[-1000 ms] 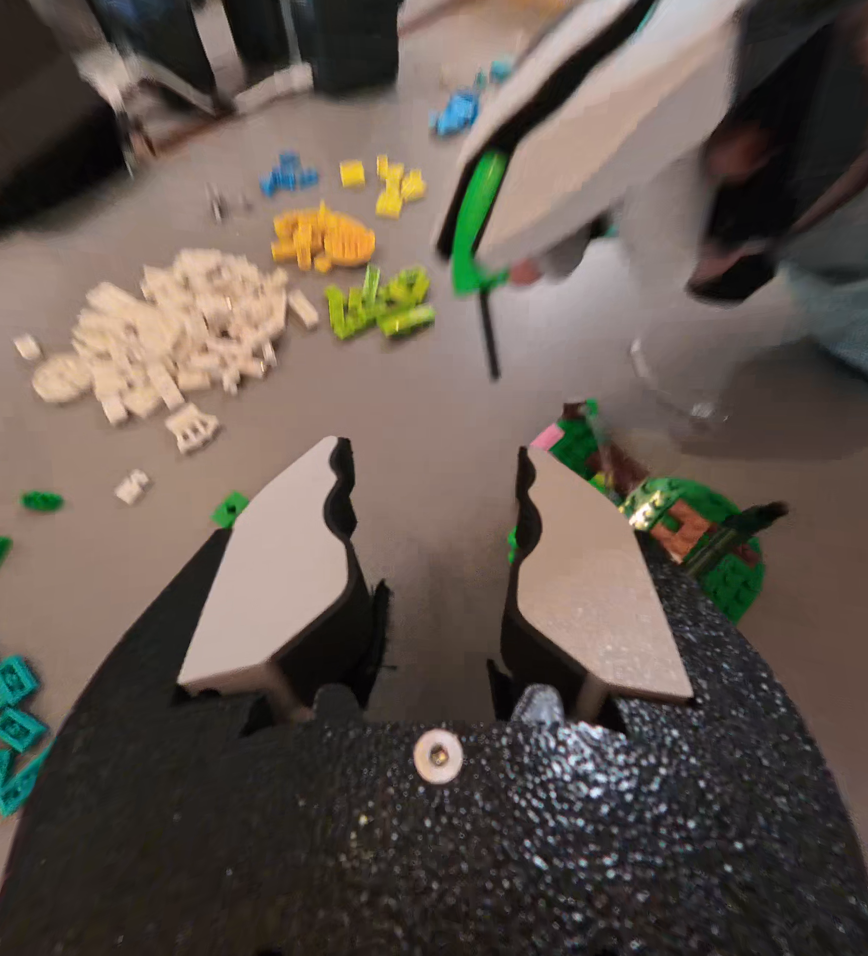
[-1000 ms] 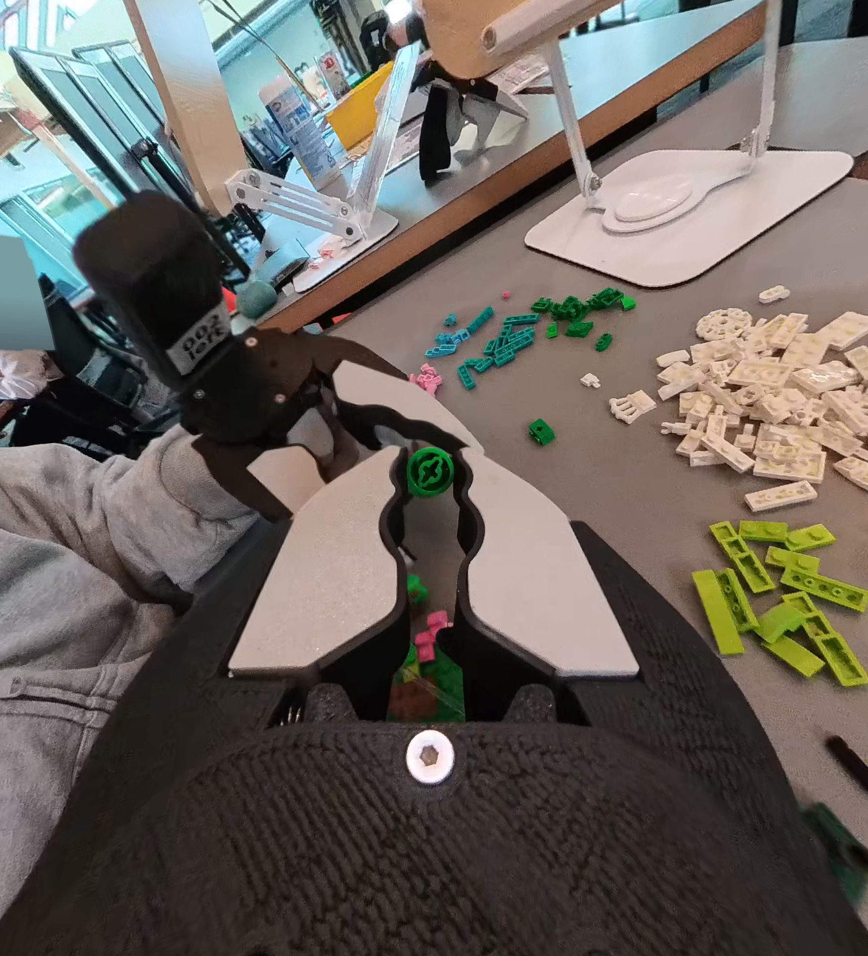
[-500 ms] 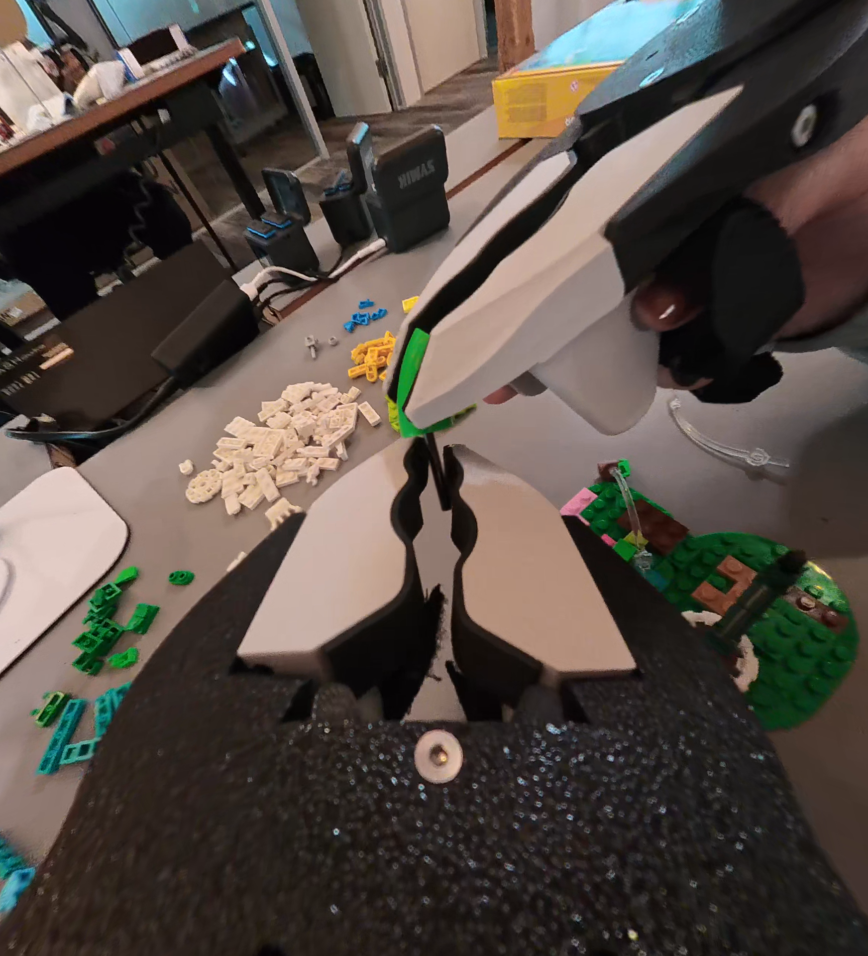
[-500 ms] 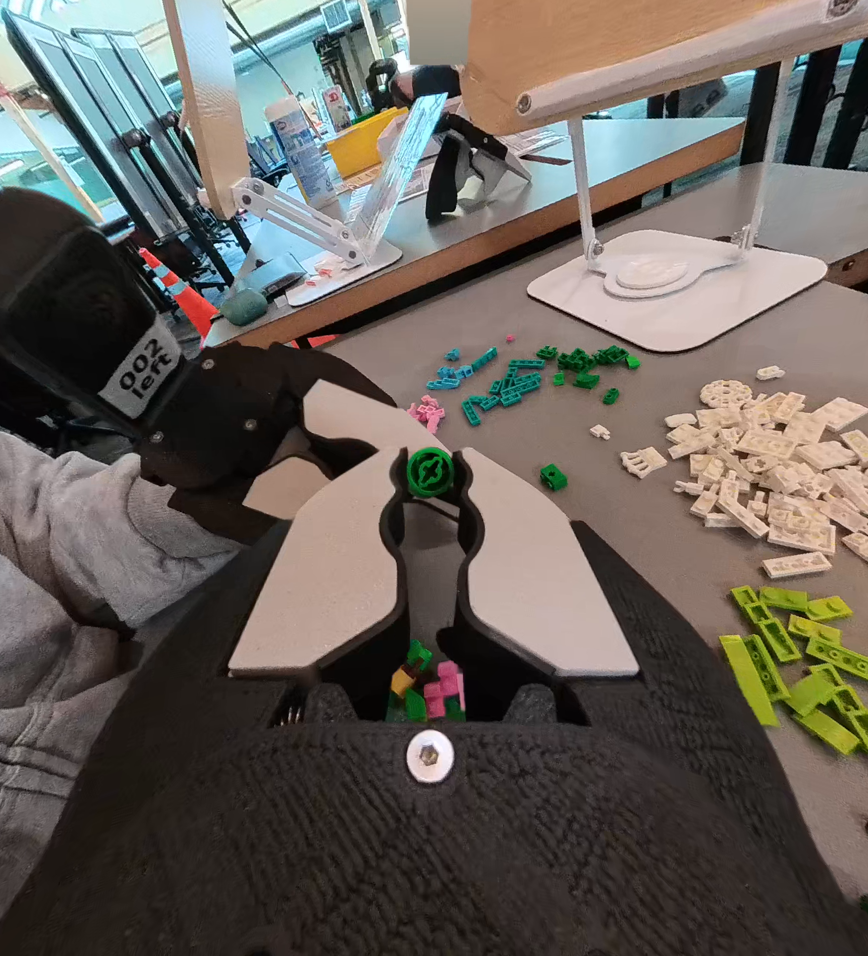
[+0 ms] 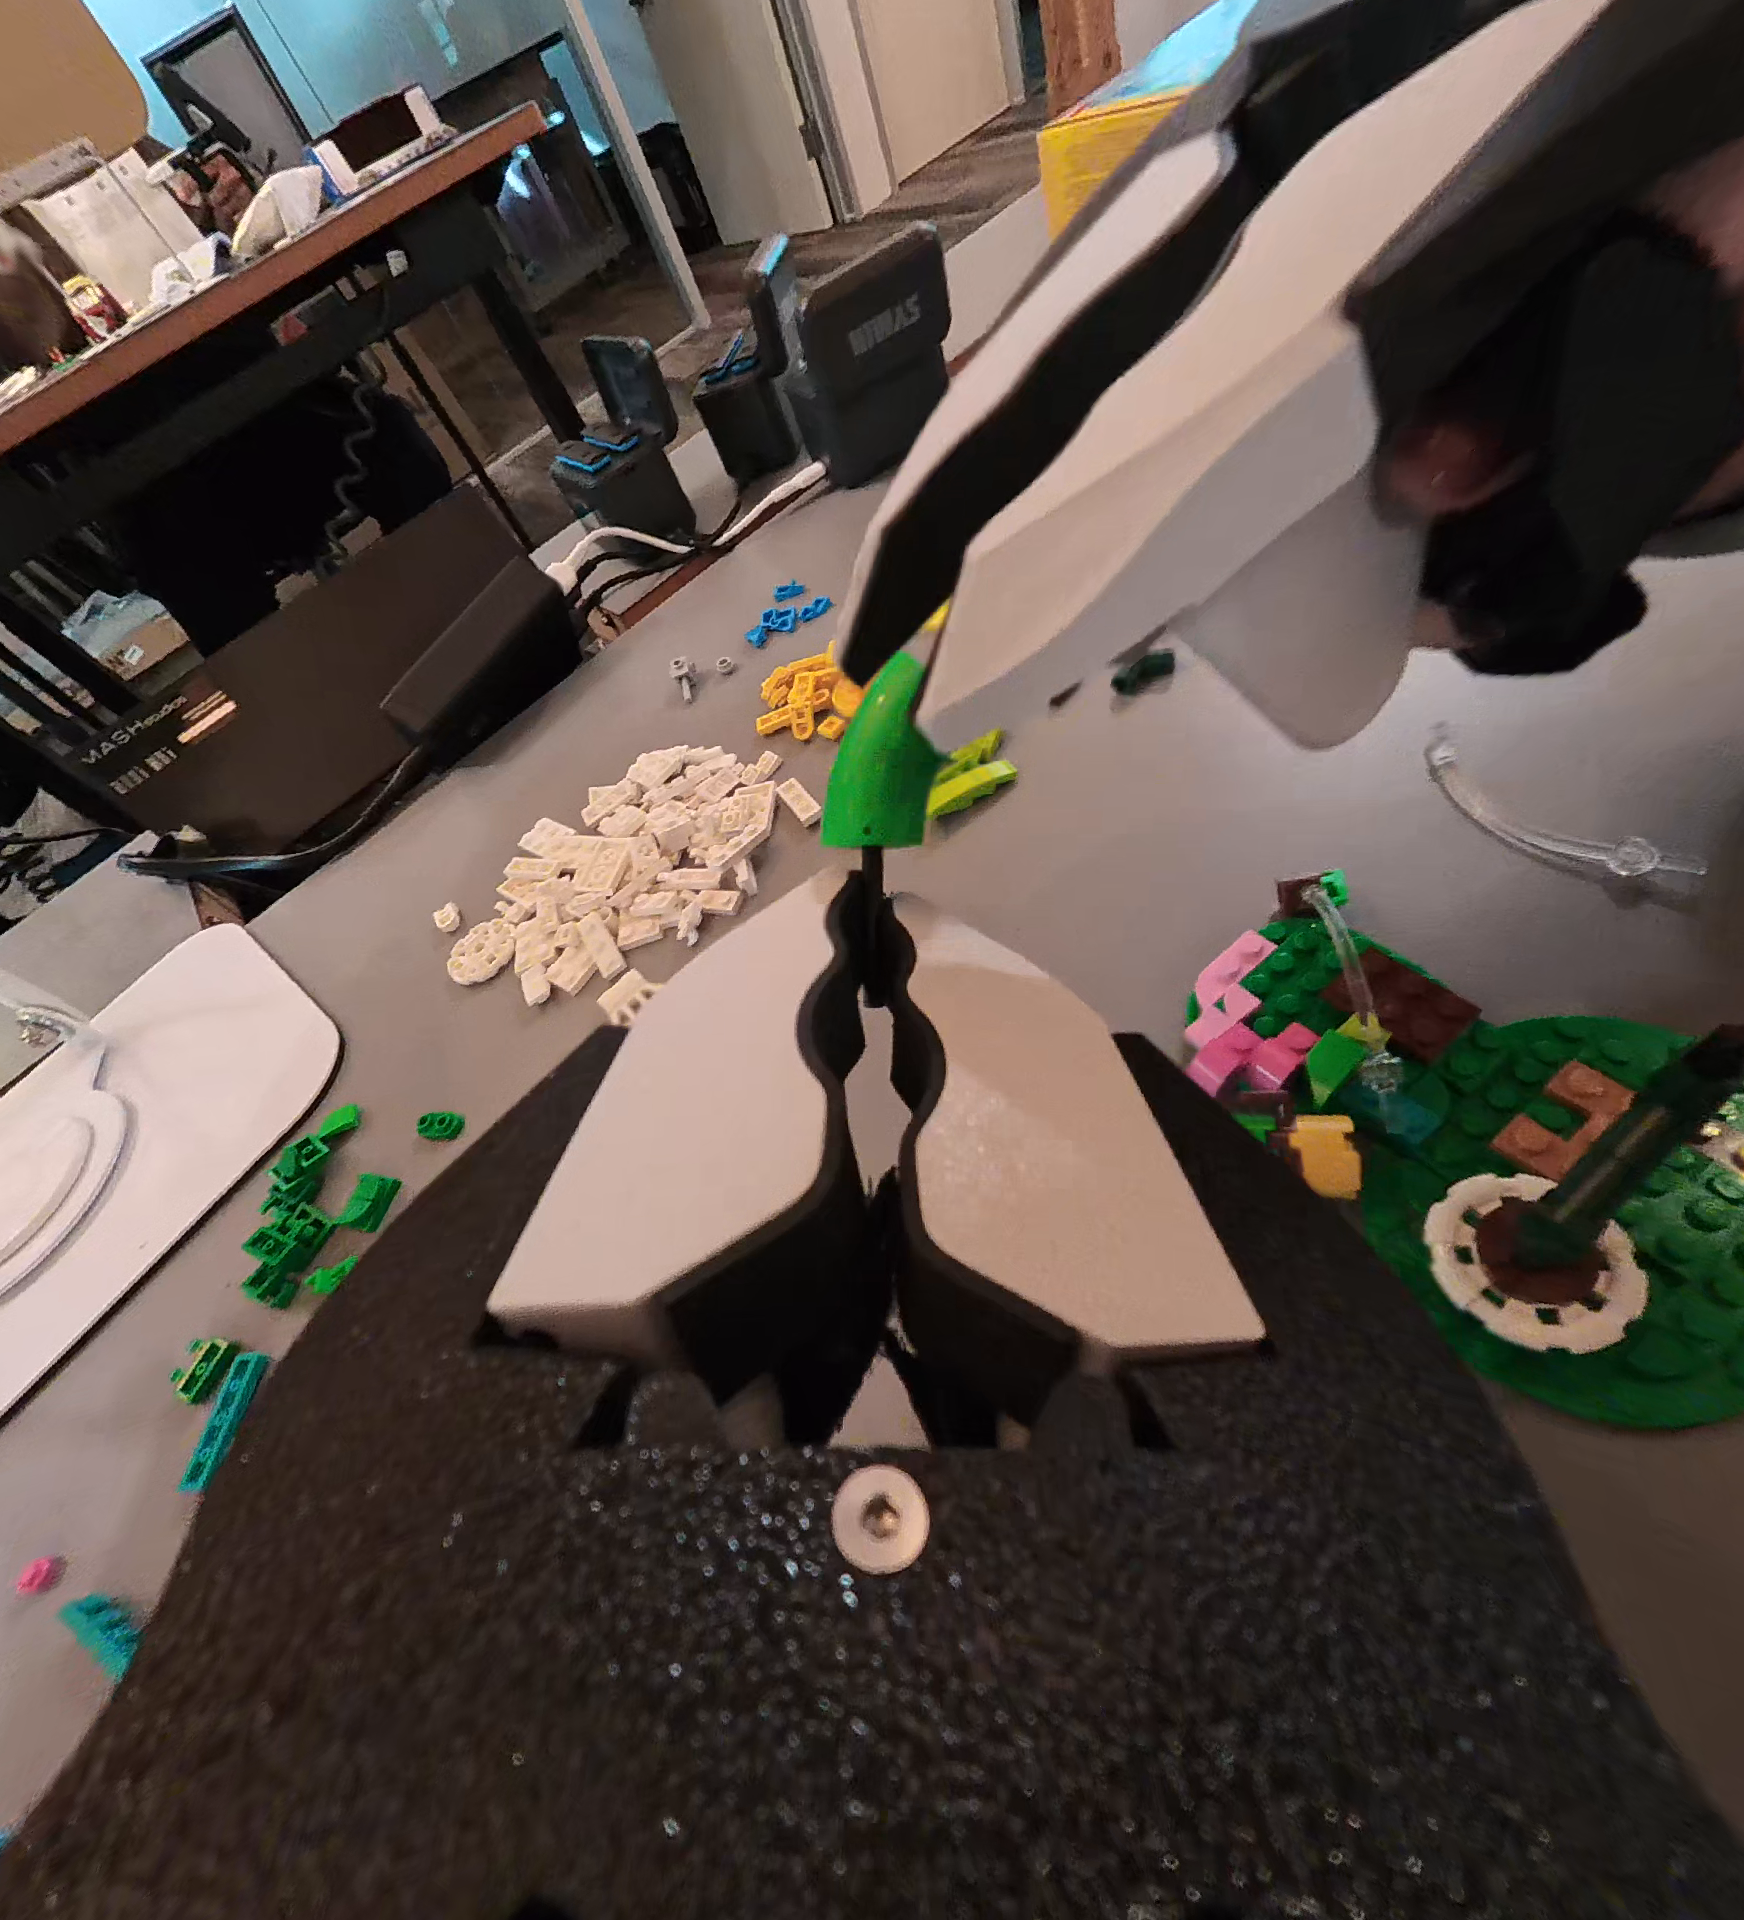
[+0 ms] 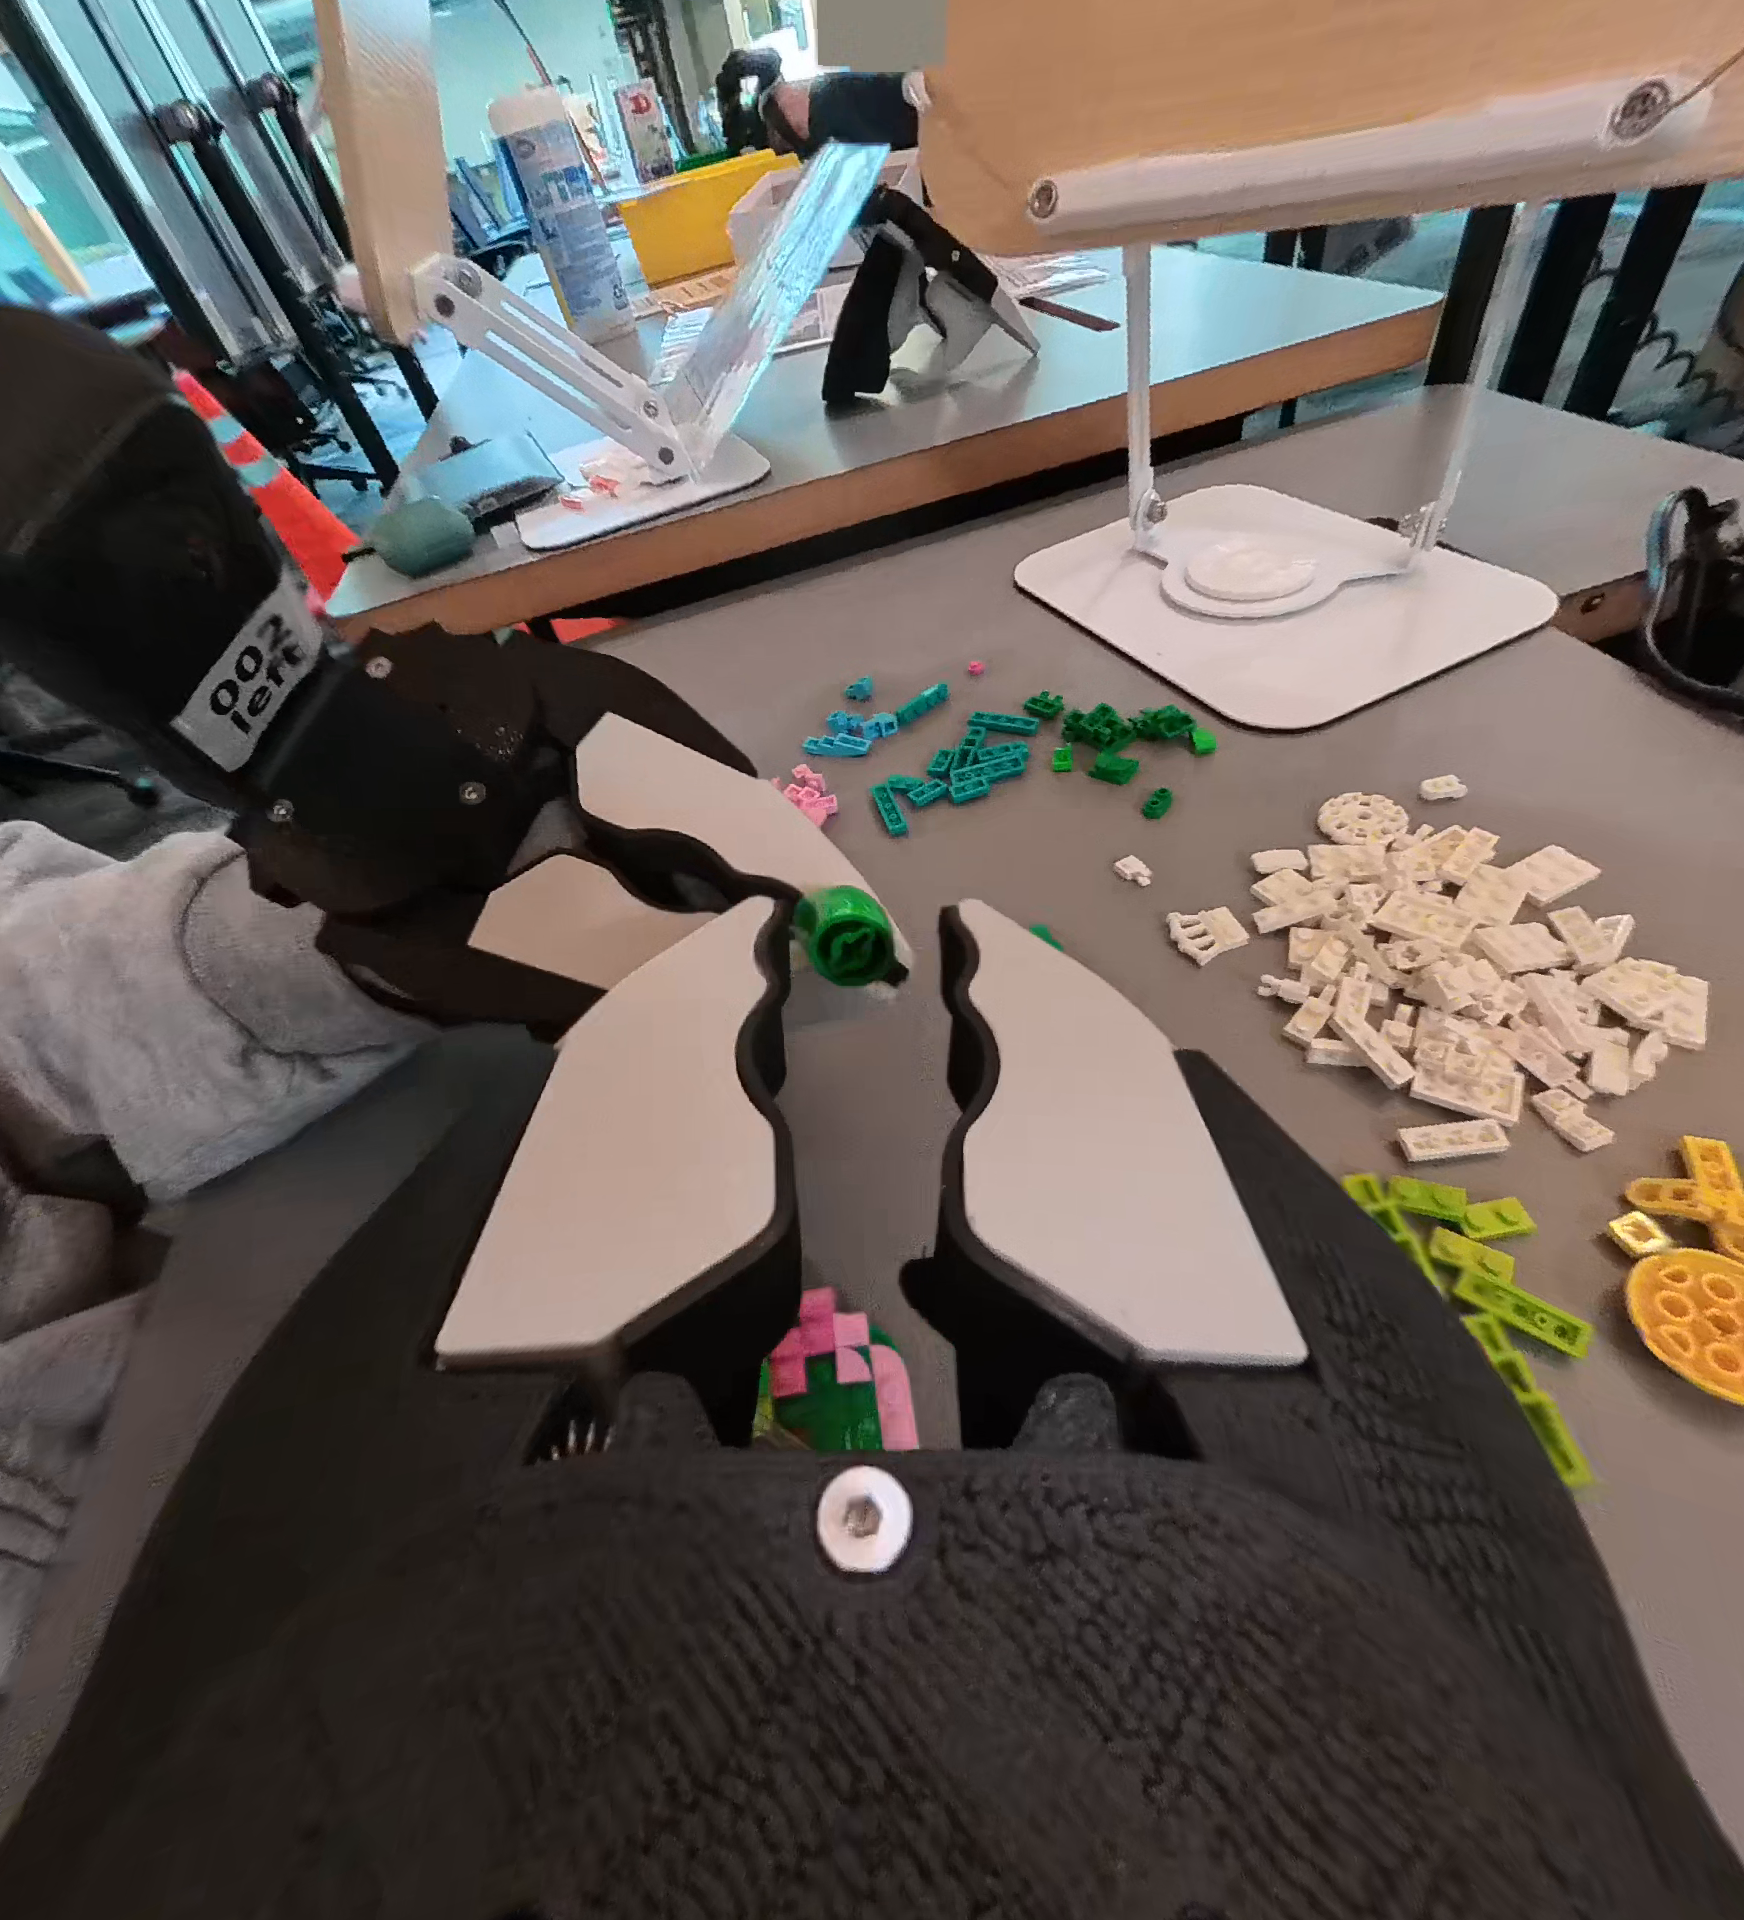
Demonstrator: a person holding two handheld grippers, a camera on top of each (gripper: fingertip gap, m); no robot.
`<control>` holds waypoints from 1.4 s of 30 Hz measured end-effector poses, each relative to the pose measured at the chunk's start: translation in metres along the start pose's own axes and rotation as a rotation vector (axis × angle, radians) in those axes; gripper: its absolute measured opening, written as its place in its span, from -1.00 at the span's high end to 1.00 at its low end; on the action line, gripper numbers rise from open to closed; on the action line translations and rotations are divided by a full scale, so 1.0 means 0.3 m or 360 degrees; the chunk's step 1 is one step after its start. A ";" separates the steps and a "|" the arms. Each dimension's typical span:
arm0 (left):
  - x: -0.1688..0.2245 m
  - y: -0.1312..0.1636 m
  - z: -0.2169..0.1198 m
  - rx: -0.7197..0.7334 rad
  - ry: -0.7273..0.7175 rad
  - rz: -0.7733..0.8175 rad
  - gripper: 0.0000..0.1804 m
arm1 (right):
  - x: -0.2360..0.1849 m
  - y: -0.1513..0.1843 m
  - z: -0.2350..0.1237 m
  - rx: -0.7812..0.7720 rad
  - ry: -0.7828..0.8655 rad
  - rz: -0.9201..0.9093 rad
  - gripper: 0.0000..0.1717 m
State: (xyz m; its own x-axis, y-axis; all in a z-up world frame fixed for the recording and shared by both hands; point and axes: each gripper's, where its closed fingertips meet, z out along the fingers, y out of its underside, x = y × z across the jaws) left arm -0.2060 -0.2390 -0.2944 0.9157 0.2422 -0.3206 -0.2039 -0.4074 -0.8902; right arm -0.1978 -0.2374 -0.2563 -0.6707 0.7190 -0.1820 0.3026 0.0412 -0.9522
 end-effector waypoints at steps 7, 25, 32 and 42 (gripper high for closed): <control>-0.010 0.036 -0.002 -0.0114 -0.0052 0.0183 0.99 | -0.001 0.022 -0.036 -0.0208 0.0201 -0.0795 0.52; 0.116 -0.016 -0.019 -0.0014 0.0161 0.0417 0.97 | 0.000 0.128 -0.030 -0.0772 0.0500 -0.1949 0.82; 0.121 -0.019 -0.053 0.0068 0.0352 0.0056 0.97 | -0.023 0.110 -0.010 -0.0659 0.0488 -0.1957 0.82; 0.010 -0.105 -0.131 0.0454 0.0319 -0.0557 0.62 | 0.035 -0.015 -0.029 -0.0211 0.0682 -0.1454 0.82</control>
State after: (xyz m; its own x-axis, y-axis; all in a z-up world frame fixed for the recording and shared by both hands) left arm -0.1834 -0.2600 -0.2548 0.9891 0.1361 0.0571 0.0668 -0.0676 -0.9955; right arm -0.2004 -0.2240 -0.2518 -0.3920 0.5610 0.7291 -0.1137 0.7569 -0.6435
